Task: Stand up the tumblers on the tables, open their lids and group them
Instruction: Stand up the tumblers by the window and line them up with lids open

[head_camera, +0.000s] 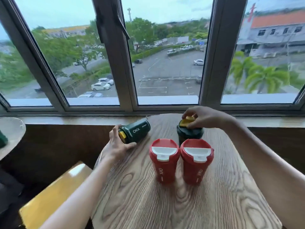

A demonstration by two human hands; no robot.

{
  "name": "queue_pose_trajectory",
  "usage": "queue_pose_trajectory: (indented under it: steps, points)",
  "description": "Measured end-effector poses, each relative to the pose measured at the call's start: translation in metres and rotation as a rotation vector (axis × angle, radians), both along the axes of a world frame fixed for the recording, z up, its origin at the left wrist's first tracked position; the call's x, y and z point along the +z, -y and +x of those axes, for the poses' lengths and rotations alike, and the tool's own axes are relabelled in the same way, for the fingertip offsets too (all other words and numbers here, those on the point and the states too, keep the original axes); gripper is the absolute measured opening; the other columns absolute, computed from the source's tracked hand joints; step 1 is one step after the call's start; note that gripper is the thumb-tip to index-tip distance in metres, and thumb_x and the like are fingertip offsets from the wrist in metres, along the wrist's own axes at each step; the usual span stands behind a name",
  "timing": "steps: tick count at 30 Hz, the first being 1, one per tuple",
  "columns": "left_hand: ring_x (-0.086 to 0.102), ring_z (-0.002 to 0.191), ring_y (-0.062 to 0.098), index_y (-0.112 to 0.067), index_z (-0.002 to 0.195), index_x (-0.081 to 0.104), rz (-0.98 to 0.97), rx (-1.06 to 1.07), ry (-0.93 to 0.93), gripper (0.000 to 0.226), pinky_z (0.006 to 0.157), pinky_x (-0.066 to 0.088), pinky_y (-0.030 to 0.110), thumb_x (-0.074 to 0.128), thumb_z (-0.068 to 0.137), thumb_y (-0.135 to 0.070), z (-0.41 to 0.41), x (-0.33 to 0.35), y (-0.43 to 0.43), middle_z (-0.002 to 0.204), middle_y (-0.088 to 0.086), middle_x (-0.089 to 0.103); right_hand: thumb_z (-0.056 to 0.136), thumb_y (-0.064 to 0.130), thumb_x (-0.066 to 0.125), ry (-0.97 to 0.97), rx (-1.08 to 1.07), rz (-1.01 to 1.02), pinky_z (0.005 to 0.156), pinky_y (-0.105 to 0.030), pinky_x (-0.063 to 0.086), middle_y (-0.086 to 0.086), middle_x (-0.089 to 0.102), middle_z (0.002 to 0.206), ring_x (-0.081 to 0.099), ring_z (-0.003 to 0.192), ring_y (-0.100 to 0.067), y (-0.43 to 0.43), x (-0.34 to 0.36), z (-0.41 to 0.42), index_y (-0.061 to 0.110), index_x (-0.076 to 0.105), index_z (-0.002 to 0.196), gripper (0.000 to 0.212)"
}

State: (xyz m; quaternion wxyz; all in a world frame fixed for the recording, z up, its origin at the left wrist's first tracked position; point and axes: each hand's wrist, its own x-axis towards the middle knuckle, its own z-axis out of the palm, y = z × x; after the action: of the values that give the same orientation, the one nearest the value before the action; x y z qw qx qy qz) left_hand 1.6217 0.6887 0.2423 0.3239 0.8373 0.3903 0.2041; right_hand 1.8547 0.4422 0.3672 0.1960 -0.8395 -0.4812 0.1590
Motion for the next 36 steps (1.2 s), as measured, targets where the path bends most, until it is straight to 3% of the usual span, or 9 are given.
queue_pose_trajectory:
  steps: [3, 6, 10, 14, 21, 26, 31, 35, 36]
  points:
    - [0.056, 0.113, 0.033, -0.023, 0.134, 0.034, 0.002, -0.019, 0.081, 0.085, 0.085, 0.051, 0.041, 0.087, 0.068, -0.031, 0.003, 0.0, -0.002, 0.13, 0.013, 0.043, 0.083, 0.018, 0.072, -0.123, -0.057, 0.01, 0.092, -0.033, 0.047, -0.004, 0.055, 0.123, 0.054, 0.11, -0.023, 0.003, -0.003, -0.002, 0.025, 0.062, 0.122, 0.041]
    - [0.052, 0.112, 0.03, -0.015, 0.132, 0.039, 0.003, -0.06, 0.112, 0.081, 0.088, 0.047, 0.038, 0.088, 0.069, -0.025, 0.008, 0.007, -0.001, 0.128, 0.017, 0.043, 0.081, 0.017, 0.074, -0.165, -0.081, 0.034, 0.101, -0.04, 0.047, -0.006, 0.057, 0.128, 0.055, 0.113, -0.024, 0.003, -0.004, -0.001, 0.028, 0.064, 0.119, 0.04]
    - [0.051, 0.114, 0.035, -0.027, 0.133, 0.034, 0.067, -0.093, 0.103, 0.077, 0.09, 0.05, 0.046, 0.082, 0.073, -0.038, 0.02, 0.035, 0.001, 0.128, 0.016, 0.04, 0.081, 0.016, 0.074, -0.182, -0.091, 0.027, 0.101, -0.038, 0.047, -0.005, 0.056, 0.128, 0.054, 0.114, -0.024, 0.001, -0.003, -0.001, 0.026, 0.064, 0.119, 0.041]
    - [0.055, 0.105, 0.033, -0.03, 0.13, 0.037, 0.244, -0.082, -0.112, 0.071, 0.079, 0.047, 0.04, 0.068, 0.076, -0.063, 0.043, 0.074, 0.008, 0.119, 0.008, 0.04, 0.082, 0.015, 0.074, -0.188, -0.097, 0.03, 0.098, -0.037, 0.047, -0.005, 0.055, 0.127, 0.054, 0.113, -0.025, 0.002, -0.003, -0.001, 0.026, 0.064, 0.119, 0.04]
    - [0.053, 0.121, 0.039, -0.02, 0.134, 0.044, 0.373, -0.068, -0.384, 0.092, 0.097, 0.04, 0.049, 0.056, 0.069, -0.083, 0.086, 0.1, 0.027, 0.128, 0.014, 0.051, 0.081, 0.015, 0.074, -0.181, -0.093, 0.031, 0.094, -0.036, 0.048, -0.002, 0.055, 0.119, 0.055, 0.109, -0.024, 0.002, -0.002, -0.001, 0.025, 0.064, 0.119, 0.04]
    - [0.059, 0.114, 0.035, -0.019, 0.135, 0.045, 0.315, -0.064, -0.418, 0.099, 0.094, 0.042, 0.045, 0.049, 0.066, -0.09, 0.098, 0.104, 0.017, 0.13, 0.014, 0.055, 0.082, 0.015, 0.074, -0.192, -0.084, 0.042, 0.094, -0.035, 0.047, -0.003, 0.055, 0.12, 0.054, 0.11, -0.023, 0.003, -0.002, 0.0, 0.024, 0.064, 0.12, 0.04]
    - [0.053, 0.123, 0.034, -0.02, 0.139, 0.041, 0.184, -0.12, -0.448, 0.099, 0.1, 0.044, 0.046, 0.044, 0.069, -0.09, 0.108, 0.101, -0.005, 0.137, 0.013, 0.052, 0.08, 0.021, 0.074, -0.153, -0.088, 0.042, 0.095, -0.033, 0.047, -0.001, 0.057, 0.121, 0.057, 0.11, -0.022, 0.003, -0.005, 0.002, 0.03, 0.065, 0.117, 0.039]
    - [0.056, 0.095, 0.023, -0.011, 0.123, 0.053, 0.051, -0.272, -0.417, 0.075, 0.076, 0.048, 0.035, 0.061, 0.078, -0.071, 0.11, 0.103, -0.033, 0.123, 0.014, 0.06, 0.08, 0.022, 0.074, -0.156, -0.078, 0.041, 0.094, -0.034, 0.048, -0.002, 0.058, 0.12, 0.057, 0.109, -0.023, 0.003, -0.006, 0.003, 0.03, 0.065, 0.118, 0.039]
    - [0.057, 0.094, 0.022, -0.011, 0.122, 0.054, -0.001, -0.32, -0.37, 0.068, 0.076, 0.048, 0.035, 0.067, 0.08, -0.062, 0.11, 0.104, -0.04, 0.122, 0.014, 0.061, 0.08, 0.022, 0.074, -0.157, -0.078, 0.041, 0.094, -0.034, 0.048, -0.001, 0.057, 0.12, 0.057, 0.11, -0.023, 0.004, -0.006, 0.003, 0.03, 0.065, 0.118, 0.039]
